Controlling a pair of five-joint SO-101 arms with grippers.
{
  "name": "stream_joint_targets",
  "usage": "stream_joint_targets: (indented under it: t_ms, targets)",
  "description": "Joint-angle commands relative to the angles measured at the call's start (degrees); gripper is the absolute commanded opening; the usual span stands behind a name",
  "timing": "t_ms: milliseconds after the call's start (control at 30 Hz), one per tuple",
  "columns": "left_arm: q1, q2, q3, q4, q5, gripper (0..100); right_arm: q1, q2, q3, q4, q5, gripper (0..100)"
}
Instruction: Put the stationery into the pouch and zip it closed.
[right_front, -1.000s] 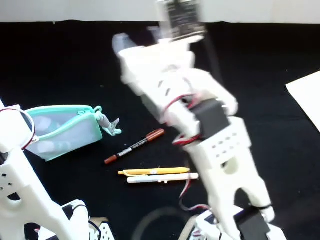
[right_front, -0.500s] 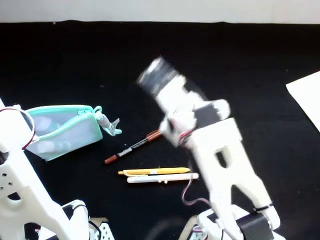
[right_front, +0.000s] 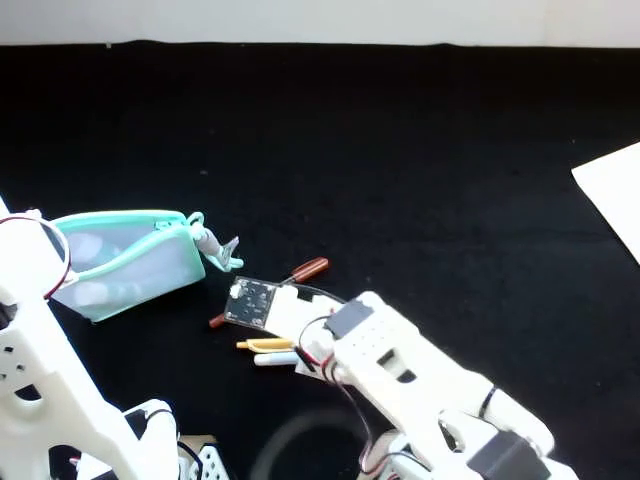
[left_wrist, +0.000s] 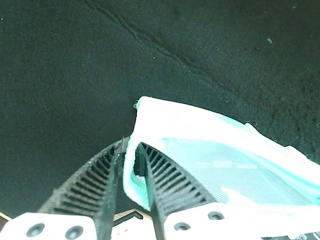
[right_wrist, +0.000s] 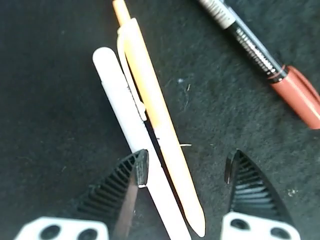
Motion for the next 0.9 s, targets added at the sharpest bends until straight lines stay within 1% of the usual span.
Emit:
stream_joint_targets:
  t_ms: [0, 67, 167, 300, 367, 433, 533, 667, 867]
  targets:
    - [0.84, 0.57, 0.13, 0.35, 0.26, 1, -0.66, -0.13, 3.30, -5.67, 1.05, 24.9]
    - [0.84, 0.57, 0.13, 0.35, 0.26, 1, -0.66, -0.13, 5.67, -9.01, 2.20, 24.9]
    - [0.84, 0.57, 0.13, 0.35, 0.26, 1, -0.66, -0.13, 7.96, -10.59, 5.45, 24.9]
    - [0.84, 0.57, 0.13, 0.35, 0.26, 1, 0.22, -0.22, 8.04, -10.51, 5.27, 24.9]
    - [0.84, 0.57, 0.13, 0.35, 0.26, 1, 0.75, -0.75, 6.90, -10.51, 2.99, 24.9]
    - [0.84, 0.57, 0.13, 0.35, 0.26, 1, 0.75, -0.31, 2.95, -8.40, 1.58, 24.9]
    - [0.84, 0.57, 0.13, 0.35, 0.26, 1, -0.84, -0.22, -2.24, -2.86, 2.90, 24.9]
    - [0.84, 0.57, 0.13, 0.44, 0.26, 1, -3.03, -0.04, -1.27, -2.07, 4.84, 24.9]
    - [0.84, 0.57, 0.13, 0.44, 0.26, 1, -3.82, 0.04, 4.35, -8.66, 5.10, 24.9]
